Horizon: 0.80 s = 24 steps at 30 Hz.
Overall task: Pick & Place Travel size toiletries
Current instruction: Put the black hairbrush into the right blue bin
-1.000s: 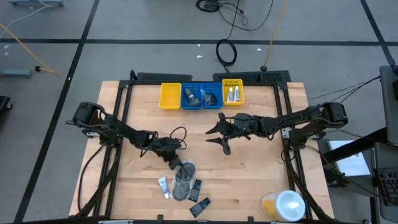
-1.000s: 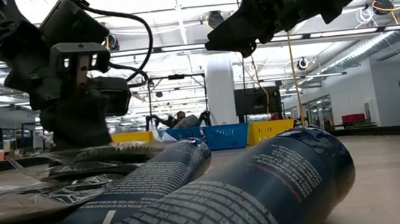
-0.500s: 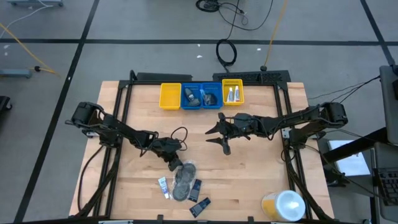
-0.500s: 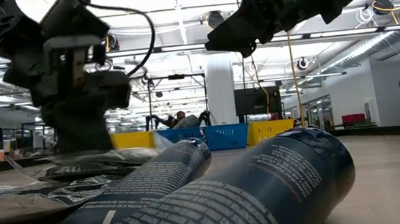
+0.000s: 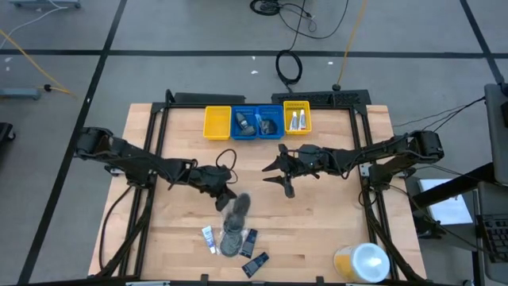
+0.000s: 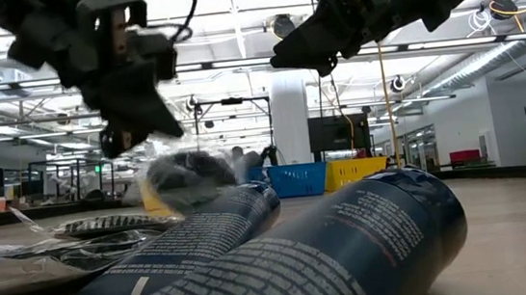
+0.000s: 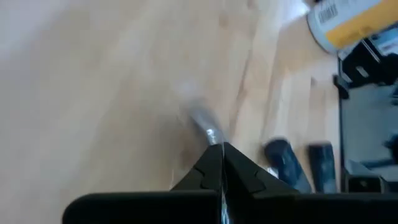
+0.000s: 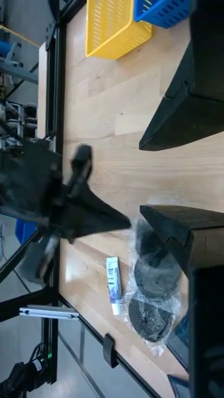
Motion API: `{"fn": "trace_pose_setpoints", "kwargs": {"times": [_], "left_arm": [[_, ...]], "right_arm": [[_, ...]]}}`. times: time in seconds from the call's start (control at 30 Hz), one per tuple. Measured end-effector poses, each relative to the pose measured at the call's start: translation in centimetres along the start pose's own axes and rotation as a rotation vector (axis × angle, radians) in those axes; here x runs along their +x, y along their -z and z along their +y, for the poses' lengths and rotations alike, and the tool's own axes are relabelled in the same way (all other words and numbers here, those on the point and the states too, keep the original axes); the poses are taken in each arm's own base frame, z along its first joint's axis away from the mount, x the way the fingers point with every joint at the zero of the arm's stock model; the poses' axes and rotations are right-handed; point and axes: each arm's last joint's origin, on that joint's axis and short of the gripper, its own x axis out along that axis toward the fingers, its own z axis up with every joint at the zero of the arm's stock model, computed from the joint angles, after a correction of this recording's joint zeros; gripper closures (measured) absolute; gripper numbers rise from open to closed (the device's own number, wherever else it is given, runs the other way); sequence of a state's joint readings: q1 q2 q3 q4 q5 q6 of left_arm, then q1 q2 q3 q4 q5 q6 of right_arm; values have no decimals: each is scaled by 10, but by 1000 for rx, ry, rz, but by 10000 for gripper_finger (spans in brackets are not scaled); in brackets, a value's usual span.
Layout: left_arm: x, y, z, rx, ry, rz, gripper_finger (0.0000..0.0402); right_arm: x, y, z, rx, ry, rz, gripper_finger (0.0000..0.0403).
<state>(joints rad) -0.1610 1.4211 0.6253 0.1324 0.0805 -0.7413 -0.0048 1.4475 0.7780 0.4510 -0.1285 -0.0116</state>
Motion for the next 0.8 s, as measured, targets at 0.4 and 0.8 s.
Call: {"fn": "trace_pose_setpoints", "kwargs": {"times": [0.4,0.8], "left_arm": [[-39,-46,-38,256,-134,-111,402],[-58,-72,-61,369,-184,-140,402]], "right_arm": [[0,-2,0,-3,-2,-22,259],[0,-4,-3,-4,79,-45,259]]}}
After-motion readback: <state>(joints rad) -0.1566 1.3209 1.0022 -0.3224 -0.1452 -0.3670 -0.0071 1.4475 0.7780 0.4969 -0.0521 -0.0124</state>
